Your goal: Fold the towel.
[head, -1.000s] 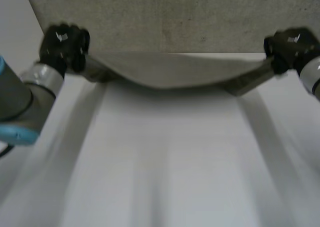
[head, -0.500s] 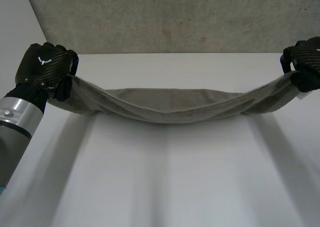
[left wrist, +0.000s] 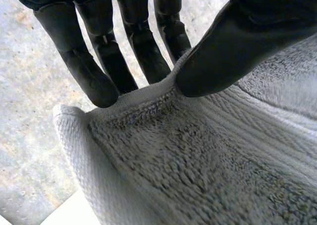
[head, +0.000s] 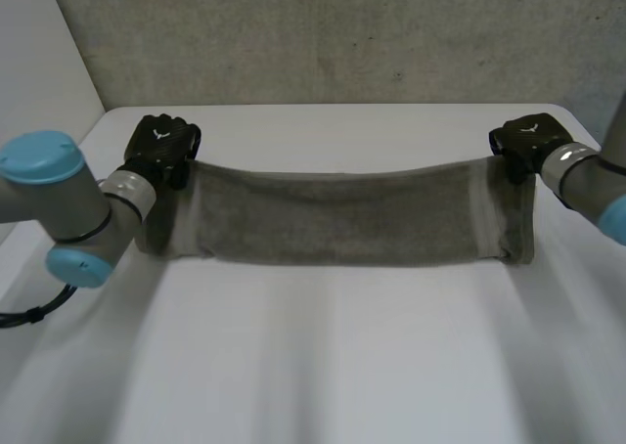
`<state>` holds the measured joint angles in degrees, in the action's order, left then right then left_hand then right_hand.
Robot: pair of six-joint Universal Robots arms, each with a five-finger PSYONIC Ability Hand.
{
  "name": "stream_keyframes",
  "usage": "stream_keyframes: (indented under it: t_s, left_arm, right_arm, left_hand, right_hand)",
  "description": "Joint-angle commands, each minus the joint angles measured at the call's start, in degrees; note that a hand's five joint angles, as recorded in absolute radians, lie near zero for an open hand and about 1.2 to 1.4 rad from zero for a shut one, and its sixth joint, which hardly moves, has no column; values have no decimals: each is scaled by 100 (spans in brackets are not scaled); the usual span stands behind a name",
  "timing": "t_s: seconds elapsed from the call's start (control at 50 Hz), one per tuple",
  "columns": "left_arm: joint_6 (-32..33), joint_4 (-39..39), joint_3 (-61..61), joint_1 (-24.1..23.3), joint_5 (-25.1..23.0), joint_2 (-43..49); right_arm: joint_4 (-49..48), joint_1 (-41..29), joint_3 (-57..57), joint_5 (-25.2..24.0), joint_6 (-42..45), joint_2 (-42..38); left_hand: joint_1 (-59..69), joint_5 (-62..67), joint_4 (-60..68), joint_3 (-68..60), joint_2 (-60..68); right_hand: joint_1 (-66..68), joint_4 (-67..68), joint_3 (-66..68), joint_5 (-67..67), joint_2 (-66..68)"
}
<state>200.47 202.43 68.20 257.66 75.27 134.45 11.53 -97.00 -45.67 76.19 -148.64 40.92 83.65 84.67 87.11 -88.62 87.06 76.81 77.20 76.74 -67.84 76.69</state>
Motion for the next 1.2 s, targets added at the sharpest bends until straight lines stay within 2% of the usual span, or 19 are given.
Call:
stream_keyframes:
  t_s: [0.02,0.16,0.22,0.24,0.26,0.28,0.3,0.32,0.4,0.46,0.5,0.54,0.56,0.6,0.64,0.76,0.96,1.06,1.2]
  left_arm:
    - [211,-511,-1473,-102,23,1037]
    - [308,-784,-2389,-234,101,1689]
    - [299,-828,-2513,-260,198,1751]
    - [282,-855,-2548,-269,285,1751]
    - [282,-890,-2540,-278,365,1717]
    - [282,-890,-2539,-278,365,1716]
    - [290,-933,-2531,-313,452,1690]
    - [290,-934,-2531,-313,453,1690]
    - [238,-1198,-2460,-427,796,1374]
    - [203,-1460,-2137,-375,1006,936]
    - [176,-1532,-1907,-348,1060,653]
    - [71,-1549,-1251,-269,1069,-3]
    - [71,-1549,-1247,-269,1069,-6]
    - [-17,-1540,-852,-234,1033,-367]
    - [-210,-1427,-82,-199,1016,-1067]
    - [-518,-760,1473,-216,1007,-2035]
    - [-588,628,3128,-304,1007,-2511]
    - [-571,1070,3428,-322,1007,-2432]
    - [-562,1211,3446,-348,1007,-2362]
  right_arm:
    - [-28,-223,1269,325,-7,-970]
    - [-37,-355,1983,528,-7,-1473]
    - [-37,-364,2079,589,-16,-1508]
    - [-37,-373,2080,642,-25,-1491]
    - [-37,-373,2080,642,-25,-1490]
    - [-37,-373,2071,729,-25,-1473]
    - [-37,-373,2071,730,-25,-1473]
    - [-19,-390,2045,852,-25,-1455]
    - [25,-434,1833,1055,-33,-1288]
    - [-28,-496,1280,1064,-42,-735]
    - [-220,-452,449,1047,-51,-35]
    - [-378,-443,1,1012,-42,334]
    - [-379,-443,-3,1011,-42,338]
    - [-616,-443,-983,933,-25,994]
    - [-704,-443,-1458,906,-16,1301]
    - [-985,-443,-2962,687,-33,2059]
    - [-1548,-83,-3853,484,-33,2016]
    - [-1715,14,-3800,431,-16,1524]
    - [-2040,137,-3546,423,-60,989]
  left_hand:
    - [-365,-1467,-711,862,-706]
    - [-365,-1467,-711,862,-706]
    - [-365,-1467,-711,862,-706]
    - [-1779,-2880,-2124,2275,-2120]
    - [-4807,-5909,-5153,5303,-5148]
    - [-4838,-5939,-5183,5334,-5179]
    - [-6986,-8087,-7331,7482,-7327]
    - [-7008,-8109,-7353,7504,-7349]
    - [-7159,-8261,-7505,7655,-7500]
    - [-7209,-8311,-7555,7705,-7550]
    - [-7209,-8311,-7555,7706,-7550]
    - [-7209,-8311,-7555,7706,-7550]
    - [-7209,-8311,-7555,7706,-7550]
    - [-7209,-8311,-7555,7706,-7550]
    - [-7243,-8345,-7588,7739,-7584]
    - [-7260,-8361,-7605,7756,-7601]
    - [-7243,-8345,-7589,7739,-7584]
    - [-7209,-8311,-7555,7706,-7550]
    - [-7193,-8294,-7538,7689,-7534]
  right_hand:
    - [319,280,326,-216,331]
    - [319,280,326,-216,331]
    - [-595,-634,-587,698,-583]
    - [-2266,-2305,-2258,2369,-2254]
    - [-2282,-2322,-2275,2386,-2270]
    - [-5596,-5636,-5589,5700,-5584]
    - [-5630,-5669,-5622,5733,-5618]
    - [-6681,-6720,-6674,6784,-6669]
    - [-6681,-6720,-6674,6784,-6669]
    - [-6681,-6720,-6674,6784,-6669]
    - [-6681,-6720,-6674,6784,-6669]
    - [-6681,-6720,-6674,6784,-6669]
    - [-6681,-6720,-6674,6784,-6669]
    - [-6681,-6720,-6674,6784,-6669]
    - [-6681,-6720,-6674,6784,-6669]
    - [-6681,-6720,-6674,6784,-6669]
    - [-6681,-6720,-6674,6784,-6669]
    - [-6067,-6106,-6060,6170,-6055]
    - [-4170,-4210,-4163,4273,-4158]
